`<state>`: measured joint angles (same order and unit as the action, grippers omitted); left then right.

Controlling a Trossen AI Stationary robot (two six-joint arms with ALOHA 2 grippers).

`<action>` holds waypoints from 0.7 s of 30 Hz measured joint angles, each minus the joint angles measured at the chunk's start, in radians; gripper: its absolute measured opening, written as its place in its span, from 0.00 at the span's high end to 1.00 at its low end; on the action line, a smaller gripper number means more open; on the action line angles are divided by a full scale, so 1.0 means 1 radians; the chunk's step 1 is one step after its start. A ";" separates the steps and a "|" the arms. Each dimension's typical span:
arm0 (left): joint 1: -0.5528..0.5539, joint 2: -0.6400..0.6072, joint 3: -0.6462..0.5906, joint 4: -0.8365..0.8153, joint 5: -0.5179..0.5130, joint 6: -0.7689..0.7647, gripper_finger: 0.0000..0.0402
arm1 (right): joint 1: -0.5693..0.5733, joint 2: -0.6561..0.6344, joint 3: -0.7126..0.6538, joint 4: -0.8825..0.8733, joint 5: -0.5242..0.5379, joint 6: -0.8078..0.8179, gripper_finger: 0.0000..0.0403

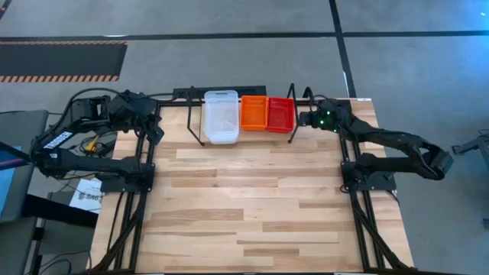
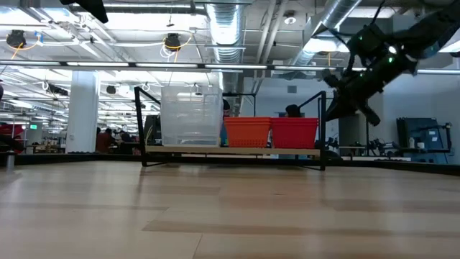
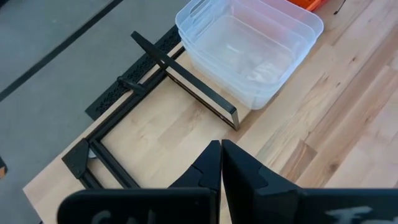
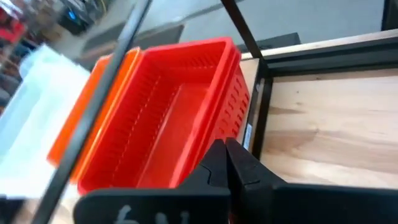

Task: Stack baskets on shelf by color
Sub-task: Adjust the stacked bins on the shelf

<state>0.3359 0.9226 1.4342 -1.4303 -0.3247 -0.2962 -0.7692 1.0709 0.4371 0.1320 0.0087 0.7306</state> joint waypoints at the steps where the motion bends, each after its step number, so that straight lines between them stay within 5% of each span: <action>1: 0.000 0.000 0.000 0.000 0.004 0.000 1.00 | 0.000 -0.021 0.021 -0.055 -0.001 -0.016 1.00; 6: 0.000 0.000 0.000 0.000 0.004 0.000 1.00 | 0.016 -0.137 0.169 -0.283 -0.003 -0.085 1.00; 11: 0.000 0.000 0.000 0.000 -0.002 0.000 1.00 | 0.127 -0.192 0.335 -0.277 -0.006 -0.145 1.00; 21: 0.000 0.000 0.000 0.008 -0.003 0.005 1.00 | 0.303 0.146 0.691 -0.384 -0.026 -0.315 1.00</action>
<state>0.3363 0.9226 1.4342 -1.4219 -0.3279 -0.2909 -0.4662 1.2166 1.1282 -0.2523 -0.0176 0.4160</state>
